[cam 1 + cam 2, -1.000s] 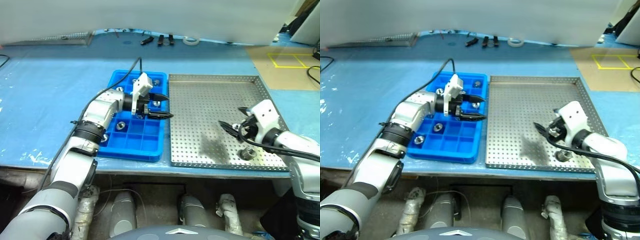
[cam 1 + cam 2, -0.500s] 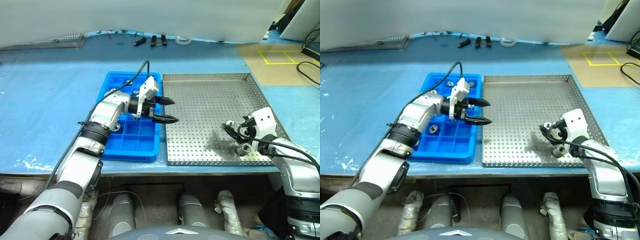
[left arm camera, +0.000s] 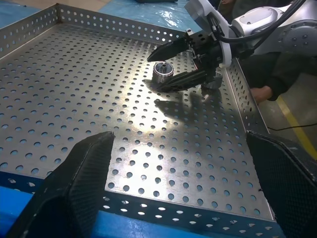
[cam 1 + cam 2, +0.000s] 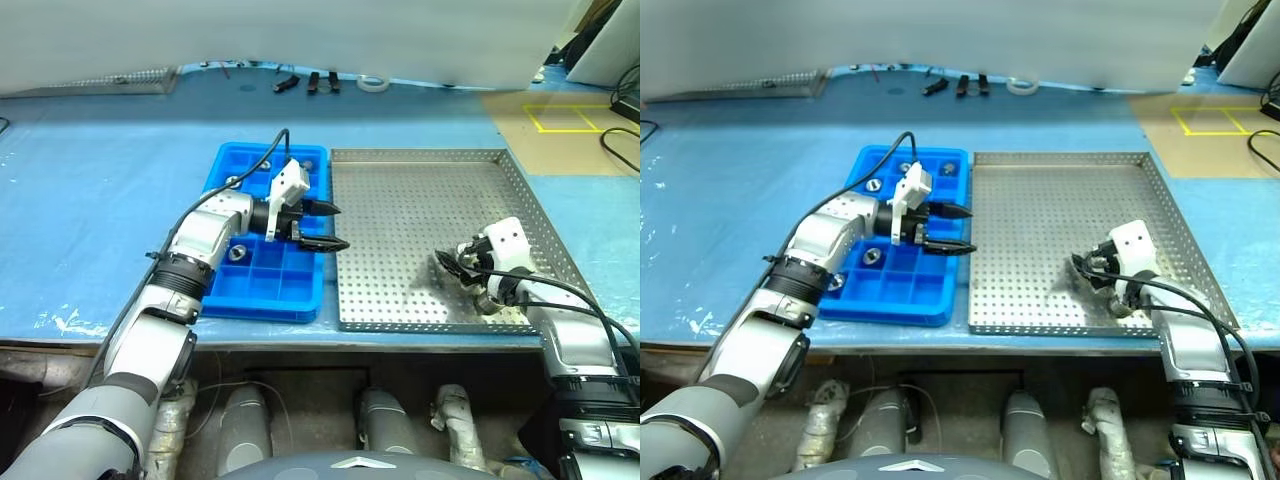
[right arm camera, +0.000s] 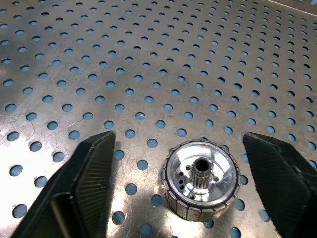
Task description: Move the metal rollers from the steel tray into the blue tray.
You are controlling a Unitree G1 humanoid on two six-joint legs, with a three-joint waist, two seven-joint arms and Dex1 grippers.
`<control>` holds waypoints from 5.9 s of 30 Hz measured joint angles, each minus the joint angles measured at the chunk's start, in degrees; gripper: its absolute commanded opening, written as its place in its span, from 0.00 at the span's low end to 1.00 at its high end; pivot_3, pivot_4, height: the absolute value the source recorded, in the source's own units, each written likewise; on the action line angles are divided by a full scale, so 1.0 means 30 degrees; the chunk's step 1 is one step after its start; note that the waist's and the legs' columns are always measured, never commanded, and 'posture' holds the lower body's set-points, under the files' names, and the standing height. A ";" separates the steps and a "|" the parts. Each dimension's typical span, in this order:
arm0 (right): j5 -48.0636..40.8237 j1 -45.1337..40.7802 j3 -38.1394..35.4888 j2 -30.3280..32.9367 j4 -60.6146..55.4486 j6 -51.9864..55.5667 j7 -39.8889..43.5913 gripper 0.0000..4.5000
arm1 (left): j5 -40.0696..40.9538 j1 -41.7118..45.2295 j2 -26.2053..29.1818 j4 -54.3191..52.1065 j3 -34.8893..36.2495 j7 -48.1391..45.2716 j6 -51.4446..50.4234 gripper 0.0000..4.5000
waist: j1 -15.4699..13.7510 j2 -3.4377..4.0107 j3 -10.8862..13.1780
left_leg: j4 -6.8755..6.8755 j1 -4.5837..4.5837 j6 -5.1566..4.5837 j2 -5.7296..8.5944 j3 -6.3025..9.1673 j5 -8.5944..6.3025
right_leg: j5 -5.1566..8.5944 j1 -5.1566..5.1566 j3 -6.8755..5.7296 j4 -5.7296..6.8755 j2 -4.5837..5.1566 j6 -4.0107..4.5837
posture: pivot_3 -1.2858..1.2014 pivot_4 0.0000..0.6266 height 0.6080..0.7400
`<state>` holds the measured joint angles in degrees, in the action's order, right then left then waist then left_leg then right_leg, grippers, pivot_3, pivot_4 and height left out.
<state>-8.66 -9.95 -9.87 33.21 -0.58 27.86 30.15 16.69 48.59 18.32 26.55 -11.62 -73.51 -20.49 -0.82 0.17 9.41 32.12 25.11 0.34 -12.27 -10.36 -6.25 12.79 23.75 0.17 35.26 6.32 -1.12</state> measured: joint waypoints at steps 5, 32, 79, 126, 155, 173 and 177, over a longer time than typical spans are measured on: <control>-0.0004 0.0015 -0.0004 0.0012 0.0003 -0.0083 -0.0030 0.42 | 0.0000 -0.0156 0.0023 -0.0103 0.0000 0.0016 0.0000 1.00 | -0.0007 -0.0001 0.0000 | 0.0000 0.0002 -0.0011 0.0003 -0.0006 -0.0008 | 0.0000 -0.0005 0.0002 -0.0018 0.0003 0.0000 | 0.39 0.24 1.00; -0.1931 -0.5476 0.3677 -0.0491 -0.2597 0.1191 0.3736 0.36 | 0.1105 -0.3693 0.3468 -0.5426 0.1343 0.0686 -0.2584 1.00 | -0.0595 0.0015 0.0008 | -0.0249 0.0001 0.0058 -0.0027 -0.0036 0.0035 | 0.0002 0.0069 -0.0030 -0.0117 -0.0015 0.0003 | 0.52 0.24 1.00; -0.1207 -0.7513 0.6811 -0.0517 -0.1095 -0.0539 0.9493 0.99 | 0.4527 -0.7945 0.5830 -1.2228 0.3322 0.5902 -0.5902 1.00 | -0.3055 0.0008 0.0008 | -0.0276 0.0010 0.0259 -0.0051 0.0087 0.0157 | 0.0005 0.0116 -0.0050 0.0056 -0.0040 0.0003 | 0.52 0.24 1.00; -0.1451 -0.1913 0.1724 0.2513 -0.3173 0.0178 0.5612 0.99 | 0.0818 -0.2579 0.1378 -0.2650 0.0940 0.1915 -0.0360 1.00 | -0.0520 0.0022 -0.0004 | -0.0090 -0.0039 0.0066 -0.0053 -0.0005 0.0047 | -0.0002 0.0014 -0.0031 0.0018 -0.0016 0.0008 | 0.46 0.24 1.00; 0.1835 -0.8078 0.5028 -0.5724 1.0601 -0.6670 0.1148 0.99 | 0.1577 -0.4615 0.2688 -0.6974 0.1867 0.4178 -0.3014 1.00 | -0.0872 0.0017 0.0002 | -0.0088 0.0019 0.0142 -0.0118 0.0003 0.0087 | -0.0001 0.0121 -0.0034 0.0107 -0.0044 0.0012 | 0.51 0.24 1.00; 0.2434 -1.0342 0.4286 -0.7888 1.4839 -0.9538 -0.1315 0.64 | 0.1577 -0.4898 0.2686 -0.7463 0.1807 0.4326 -0.3562 1.00 | -0.0506 0.0018 0.0004 | -0.0175 0.0025 0.0182 -0.0138 0.0000 0.0112 | 0.0001 0.0167 -0.0036 0.0099 -0.0069 0.0020 | 0.51 0.24 1.00; 0.2508 -1.0342 0.4285 -0.7989 1.4838 -0.9603 -0.1199 0.37 | 0.1576 -0.4904 0.2687 -0.7516 0.1807 0.4334 -0.3590 1.00 | -0.0515 0.0017 0.0005 | -0.0180 0.0024 0.0185 -0.0136 0.0000 0.0113 | 0.0001 0.0167 -0.0035 0.0098 -0.0068 0.0020 | 0.51 0.24 1.00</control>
<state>-1.14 -40.98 2.98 9.25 43.94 -0.95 26.55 21.42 33.88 26.38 4.01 -6.20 -60.50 -31.26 -2.37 0.23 9.43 31.58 25.18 0.90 -12.67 -10.36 -5.91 12.79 24.26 0.06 35.55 6.12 -1.06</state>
